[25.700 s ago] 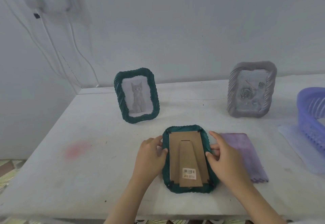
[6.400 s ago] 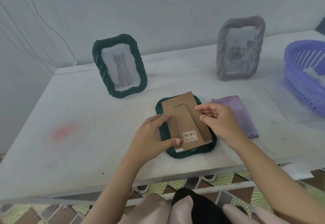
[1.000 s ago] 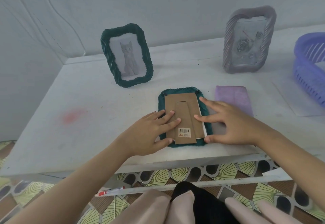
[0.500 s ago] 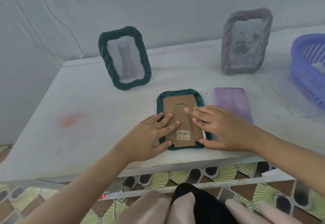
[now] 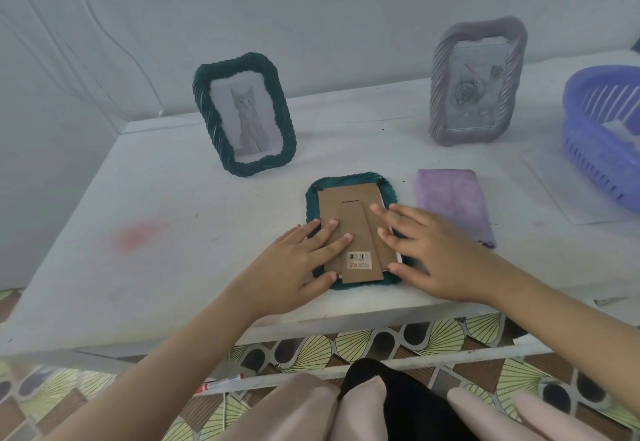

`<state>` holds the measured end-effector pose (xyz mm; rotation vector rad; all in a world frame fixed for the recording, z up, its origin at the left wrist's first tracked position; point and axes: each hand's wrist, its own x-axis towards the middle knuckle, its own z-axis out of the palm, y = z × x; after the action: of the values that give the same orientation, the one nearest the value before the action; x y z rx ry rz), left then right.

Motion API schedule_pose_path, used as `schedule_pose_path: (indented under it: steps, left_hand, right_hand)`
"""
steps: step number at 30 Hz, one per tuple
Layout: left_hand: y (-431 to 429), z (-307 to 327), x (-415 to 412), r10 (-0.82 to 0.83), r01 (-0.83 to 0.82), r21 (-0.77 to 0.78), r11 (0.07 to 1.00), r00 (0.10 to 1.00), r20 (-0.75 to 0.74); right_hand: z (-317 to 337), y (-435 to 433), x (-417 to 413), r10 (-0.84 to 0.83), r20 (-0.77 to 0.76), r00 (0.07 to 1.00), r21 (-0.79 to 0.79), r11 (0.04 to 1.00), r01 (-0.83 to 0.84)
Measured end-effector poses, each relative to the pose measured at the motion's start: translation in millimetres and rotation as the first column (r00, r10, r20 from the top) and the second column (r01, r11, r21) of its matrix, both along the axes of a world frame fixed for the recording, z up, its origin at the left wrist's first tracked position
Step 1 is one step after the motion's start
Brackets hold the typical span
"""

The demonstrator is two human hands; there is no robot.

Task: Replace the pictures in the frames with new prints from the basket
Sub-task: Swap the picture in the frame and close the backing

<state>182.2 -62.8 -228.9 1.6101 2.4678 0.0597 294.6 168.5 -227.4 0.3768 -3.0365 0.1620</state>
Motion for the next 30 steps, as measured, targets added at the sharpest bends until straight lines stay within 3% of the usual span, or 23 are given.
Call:
schedule_pose_path:
  steps: [4, 10, 25, 30]
  left_hand:
    - [0, 3, -1, 0.000, 0.000, -0.006, 1.000, 1.000, 0.015]
    - [0, 2, -2, -0.003, 0.003, 0.001, 1.000, 1.000, 0.019]
    - [0, -2, -1, 0.017, -0.017, -0.014, 1.000, 1.000, -0.001]
    - [0, -2, 1, 0.068, -0.070, 0.018, 0.997, 0.993, 0.094]
  right_hand:
    - [17, 12, -3, 0.000, 0.157, 0.988, -0.030, 1.000, 0.005]
    - [4, 10, -5, 0.035, 0.007, 0.999, -0.033, 0.999, -0.035]
    - [-14, -2, 6, -0.081, -0.066, 0.995, -0.010, 0.997, 0.081]
    - [-6, -1, 11, -0.274, 0.026, 0.961, -0.263, 0.926, 0.271]
